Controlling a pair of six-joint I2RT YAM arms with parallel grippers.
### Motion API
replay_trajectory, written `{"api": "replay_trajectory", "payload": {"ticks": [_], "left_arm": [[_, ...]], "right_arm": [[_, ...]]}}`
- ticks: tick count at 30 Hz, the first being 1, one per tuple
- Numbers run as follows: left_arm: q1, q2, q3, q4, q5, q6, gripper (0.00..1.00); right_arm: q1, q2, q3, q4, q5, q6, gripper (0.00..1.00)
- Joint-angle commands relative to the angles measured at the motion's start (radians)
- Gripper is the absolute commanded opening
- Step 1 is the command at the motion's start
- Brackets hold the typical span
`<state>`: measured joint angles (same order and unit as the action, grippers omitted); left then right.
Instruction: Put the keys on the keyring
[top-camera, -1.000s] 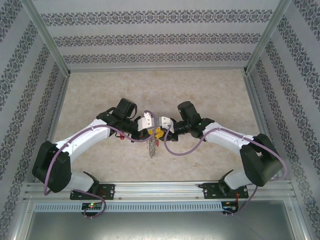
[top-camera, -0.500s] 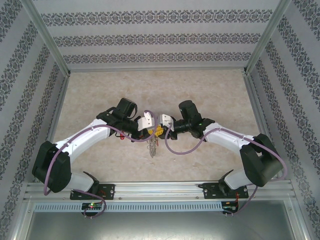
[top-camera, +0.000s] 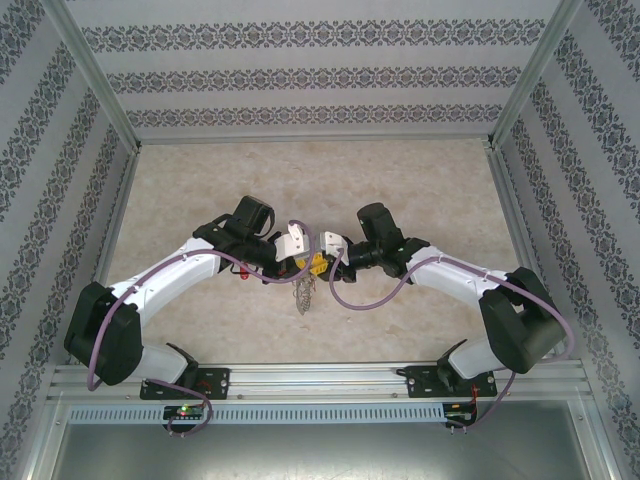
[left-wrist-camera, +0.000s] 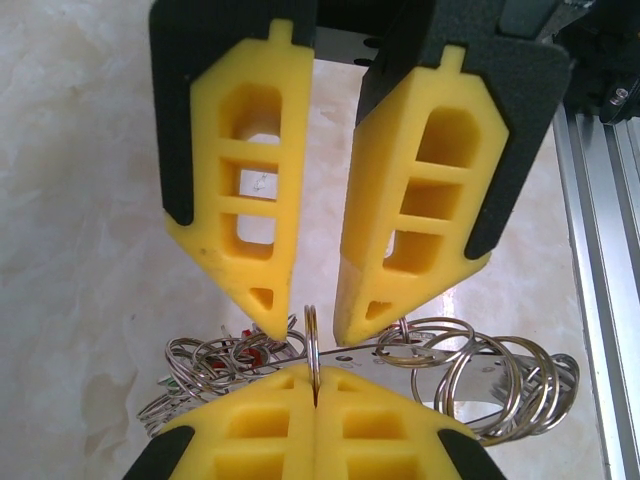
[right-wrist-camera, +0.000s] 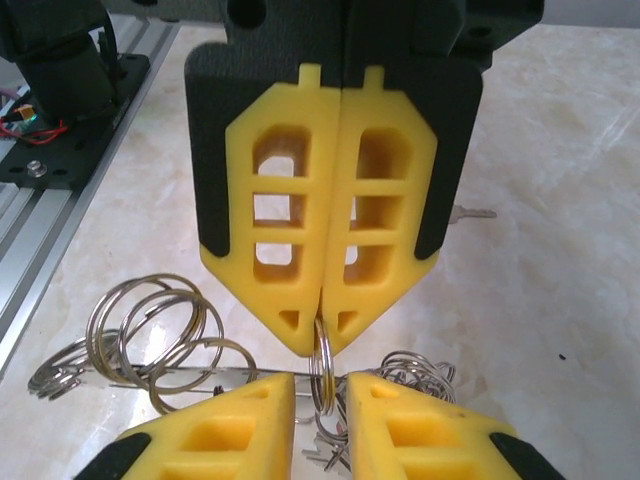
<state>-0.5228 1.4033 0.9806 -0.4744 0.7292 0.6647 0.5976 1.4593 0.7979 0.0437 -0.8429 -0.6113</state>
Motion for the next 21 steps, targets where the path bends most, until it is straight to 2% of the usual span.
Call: {"api": "replay_trajectory", "payload": {"ticks": [1, 6, 16, 19, 21], "left_arm": [[-0.005, -0.022, 0.008, 0.025, 0.016, -0.005, 0.00], [-0.004, -0.012, 0.015, 0.015, 0.021, -0.001, 0.00], [-0.004, -0.014, 0.017, 0.007, 0.014, 0.007, 0.00], [-0.005, -0.014, 0.018, 0.010, 0.013, 0.006, 0.00], [-0.004, -0.017, 0.015, 0.012, 0.009, 0.002, 0.04]], "right_arm": [[-0.004, -0.011, 0.007, -0.004, -0.019, -0.015, 0.17], [0.002, 0.002, 0.027, 0.019, -0.045, 0.018, 0.20], [0.010, 0.018, 0.034, 0.048, -0.067, 0.050, 0.18], [0.013, 0.024, 0.035, 0.032, -0.052, 0.037, 0.12], [0.013, 0.021, 0.032, 0.036, -0.056, 0.036, 0.02]]}}
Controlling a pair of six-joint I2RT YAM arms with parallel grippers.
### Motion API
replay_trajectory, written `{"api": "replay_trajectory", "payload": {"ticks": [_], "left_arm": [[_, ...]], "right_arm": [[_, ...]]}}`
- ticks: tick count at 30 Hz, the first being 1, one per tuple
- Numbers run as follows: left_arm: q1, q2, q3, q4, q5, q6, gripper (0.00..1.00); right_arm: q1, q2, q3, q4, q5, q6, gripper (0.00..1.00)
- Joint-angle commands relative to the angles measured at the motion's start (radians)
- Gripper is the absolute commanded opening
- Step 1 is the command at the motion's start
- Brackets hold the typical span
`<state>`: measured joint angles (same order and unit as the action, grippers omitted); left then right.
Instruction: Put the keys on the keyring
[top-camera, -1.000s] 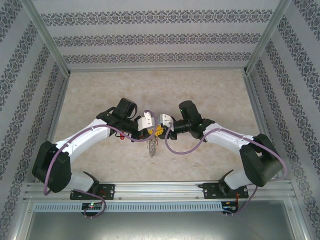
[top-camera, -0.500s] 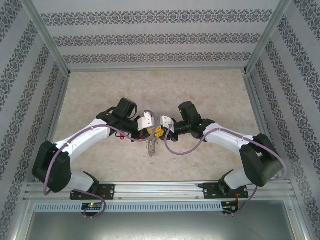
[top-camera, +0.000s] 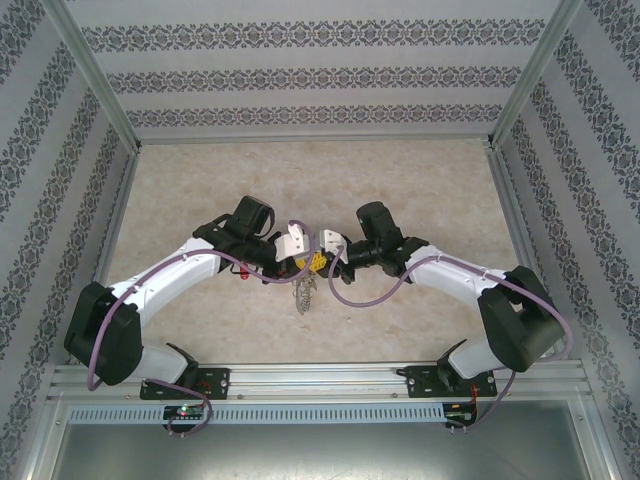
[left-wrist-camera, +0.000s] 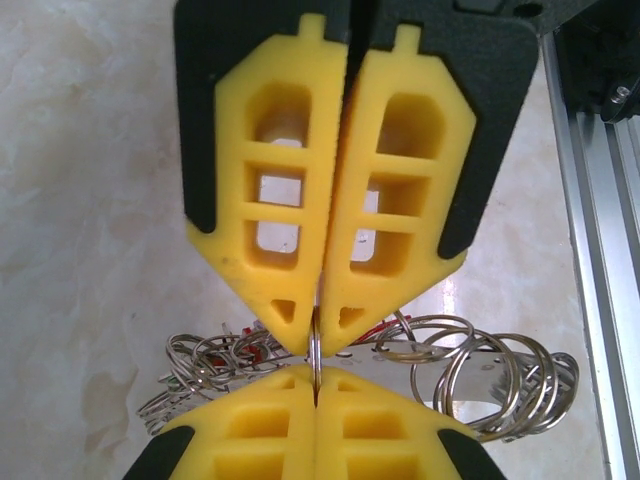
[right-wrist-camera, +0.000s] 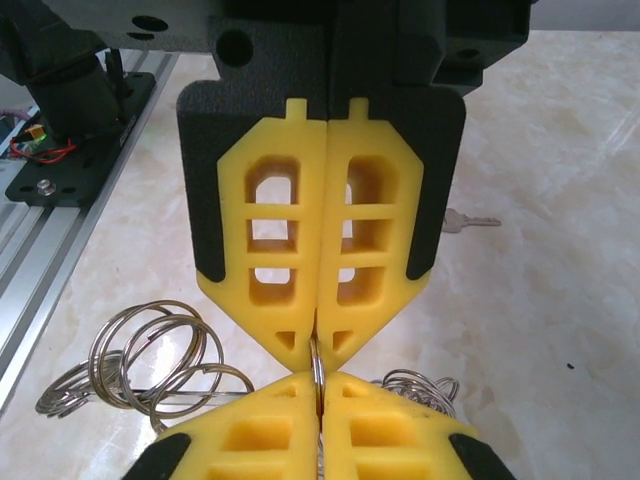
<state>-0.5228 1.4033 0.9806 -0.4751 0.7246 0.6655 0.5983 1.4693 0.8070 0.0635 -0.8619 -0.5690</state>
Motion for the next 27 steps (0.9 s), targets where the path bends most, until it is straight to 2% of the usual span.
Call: {"api": "replay_trajectory", "payload": {"ticks": [1, 4, 5, 8, 12, 14, 17, 22, 24, 26, 27], "left_arm": [[-0.005, -0.021, 0.012, 0.018, 0.008, -0.004, 0.08], [-0.001, -0.050, -0.020, 0.060, -0.003, -0.032, 0.23], [0.004, -0.069, -0.043, 0.093, -0.007, -0.051, 0.29], [0.038, -0.140, -0.129, 0.208, 0.013, -0.122, 0.36], [0.088, -0.228, -0.261, 0.434, 0.016, -0.331, 0.46], [0.091, -0.270, -0.336, 0.586, 0.009, -0.454, 0.53], [0.091, -0.324, -0.438, 0.736, -0.031, -0.580, 0.54], [0.090, -0.357, -0.512, 0.808, -0.077, -0.637, 0.54], [0.090, -0.346, -0.518, 0.851, -0.071, -0.646, 0.49], [0.092, -0.332, -0.510, 0.869, -0.069, -0.639, 0.38], [0.101, -0.328, -0.512, 0.896, -0.071, -0.642, 0.36]], "right_arm": [[0.013, 0.010, 0.020, 0.019, -0.035, -0.004, 0.02], [0.010, 0.002, 0.008, 0.033, -0.025, -0.001, 0.00], [0.006, -0.003, -0.007, 0.071, -0.025, 0.015, 0.00], [-0.023, -0.009, -0.063, 0.256, -0.059, 0.146, 0.00], [-0.022, 0.003, -0.120, 0.478, -0.036, 0.306, 0.00], [-0.017, 0.017, -0.143, 0.566, 0.026, 0.386, 0.00], [-0.018, 0.040, -0.210, 0.762, 0.080, 0.517, 0.00], [-0.009, 0.107, -0.259, 1.044, 0.084, 0.759, 0.00], [0.014, 0.120, -0.263, 1.073, 0.092, 0.768, 0.00], [0.025, 0.132, -0.264, 1.122, 0.073, 0.786, 0.00], [0.025, 0.140, -0.266, 1.163, 0.071, 0.811, 0.00]]}}
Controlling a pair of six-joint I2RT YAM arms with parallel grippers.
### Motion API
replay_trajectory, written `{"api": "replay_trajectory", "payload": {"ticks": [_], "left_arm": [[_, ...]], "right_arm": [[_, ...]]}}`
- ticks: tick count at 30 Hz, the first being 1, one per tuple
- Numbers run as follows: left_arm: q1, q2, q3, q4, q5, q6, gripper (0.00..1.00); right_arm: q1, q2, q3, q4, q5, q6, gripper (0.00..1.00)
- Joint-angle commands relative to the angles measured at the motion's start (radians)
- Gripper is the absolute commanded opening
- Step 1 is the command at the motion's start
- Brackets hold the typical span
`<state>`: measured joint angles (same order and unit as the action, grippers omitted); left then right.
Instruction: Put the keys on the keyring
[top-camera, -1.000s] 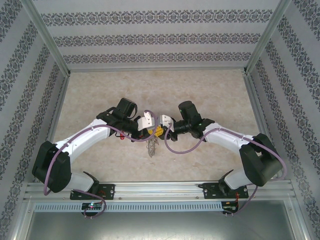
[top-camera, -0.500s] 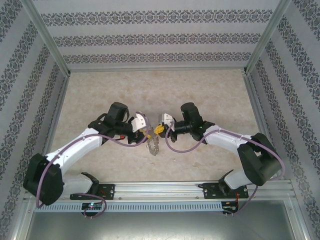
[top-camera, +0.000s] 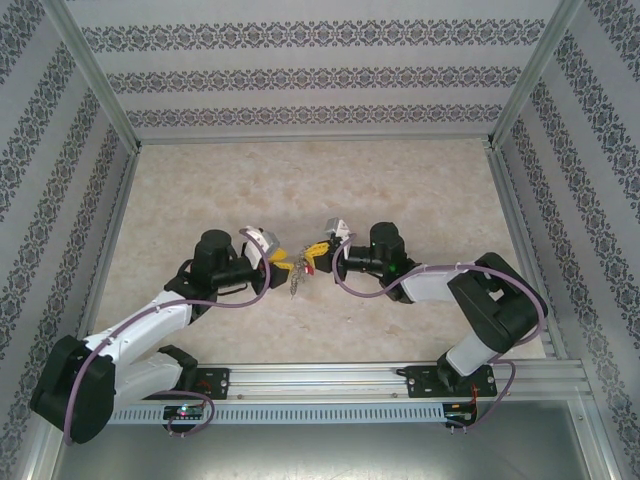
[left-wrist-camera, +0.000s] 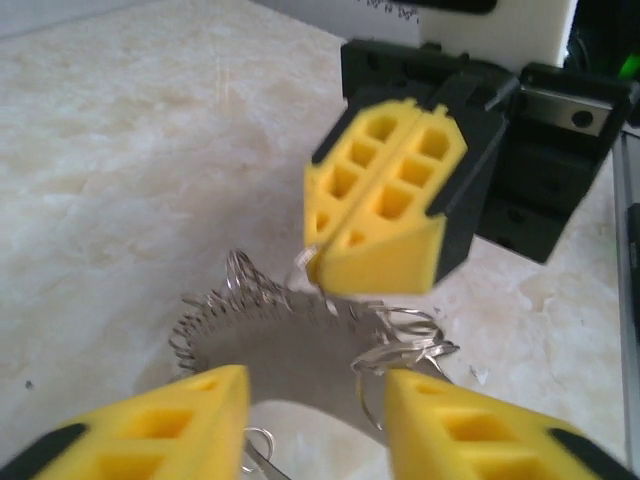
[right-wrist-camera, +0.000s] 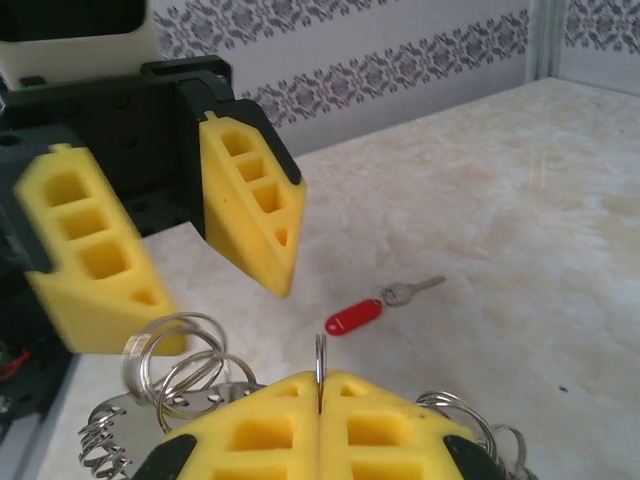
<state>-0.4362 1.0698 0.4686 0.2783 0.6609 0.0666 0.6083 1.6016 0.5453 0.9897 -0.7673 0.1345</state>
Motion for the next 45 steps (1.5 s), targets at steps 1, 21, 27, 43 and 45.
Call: {"api": "replay_trajectory", "payload": {"ticks": [1, 21, 27, 43, 45], "left_arm": [[0.025, 0.007, -0.003, 0.168, -0.005, -0.054, 0.36], [0.189, 0.153, 0.231, -0.126, 0.379, 0.203, 0.29], [0.166, 0.201, 0.236, -0.164, 0.396, 0.272, 0.31], [0.100, 0.320, 0.326, -0.370, 0.360, 0.475, 0.31], [0.099, 0.326, 0.337, -0.382, 0.354, 0.488, 0.31]], "right_arm": [[0.012, 0.017, -0.002, 0.266, -0.033, 0.126, 0.00], [-0.045, 0.043, 0.032, 0.092, -0.188, -0.149, 0.00], [-0.059, 0.109, 0.031, 0.159, -0.195, -0.132, 0.00], [-0.061, 0.121, 0.057, 0.182, -0.256, -0.079, 0.00], [-0.062, 0.122, 0.059, 0.181, -0.259, -0.079, 0.00]]}}
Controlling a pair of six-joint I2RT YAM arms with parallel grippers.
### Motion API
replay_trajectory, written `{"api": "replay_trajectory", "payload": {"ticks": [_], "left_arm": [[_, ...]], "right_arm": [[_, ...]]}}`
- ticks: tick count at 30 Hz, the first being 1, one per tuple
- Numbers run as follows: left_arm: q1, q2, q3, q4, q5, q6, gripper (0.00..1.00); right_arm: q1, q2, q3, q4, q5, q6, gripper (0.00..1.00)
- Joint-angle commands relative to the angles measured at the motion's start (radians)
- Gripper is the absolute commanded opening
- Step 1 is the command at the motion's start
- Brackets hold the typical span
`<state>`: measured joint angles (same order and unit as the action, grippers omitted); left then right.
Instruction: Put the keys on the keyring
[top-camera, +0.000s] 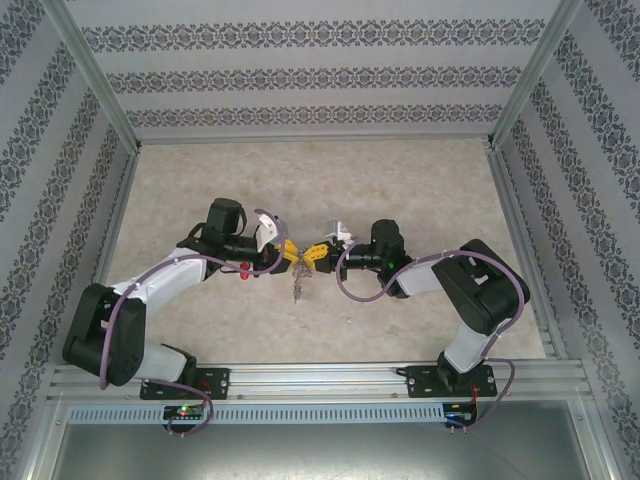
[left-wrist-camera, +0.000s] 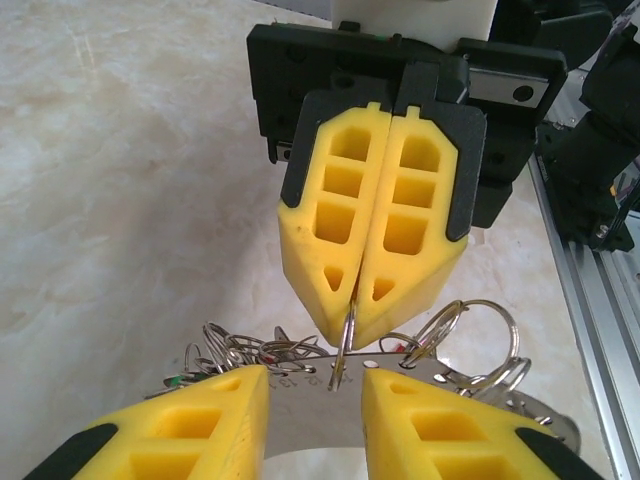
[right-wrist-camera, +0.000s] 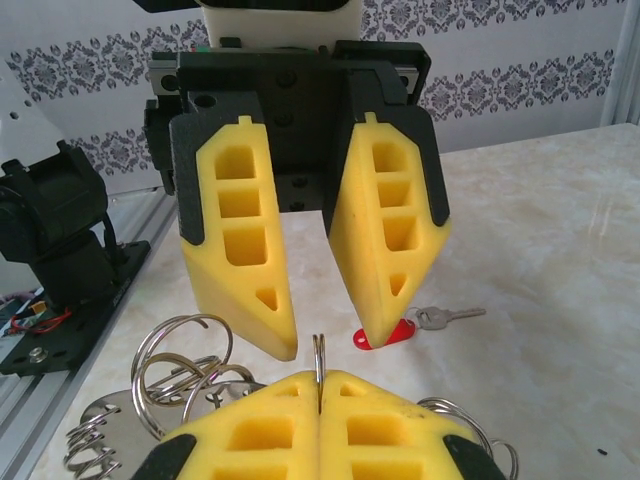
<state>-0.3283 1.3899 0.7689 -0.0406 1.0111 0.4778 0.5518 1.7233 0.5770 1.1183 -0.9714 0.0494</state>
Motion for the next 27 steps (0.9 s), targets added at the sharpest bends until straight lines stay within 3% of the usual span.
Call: {"api": "replay_trajectory", "payload": {"ticks": [1, 12, 24, 27], "left_arm": [[-0.009, 0.012, 0.043, -0.073, 0.009, 0.086, 0.31], [-0.018, 0.060, 0.088, -0.167, 0.090, 0.142, 0.30], [-0.022, 0.057, 0.091, -0.126, 0.069, 0.137, 0.24], [-0.023, 0.053, 0.082, -0.102, 0.065, 0.124, 0.15]], "right_arm": [[-0.007, 0.000, 0.027, 0.051, -0.061, 0.007, 0.00], [-0.013, 0.006, 0.048, 0.039, -0.047, 0.016, 0.00], [-0.013, 0.004, 0.047, 0.025, -0.043, 0.025, 0.00], [-0.012, 0.003, 0.049, 0.022, -0.038, 0.027, 0.00]]}}
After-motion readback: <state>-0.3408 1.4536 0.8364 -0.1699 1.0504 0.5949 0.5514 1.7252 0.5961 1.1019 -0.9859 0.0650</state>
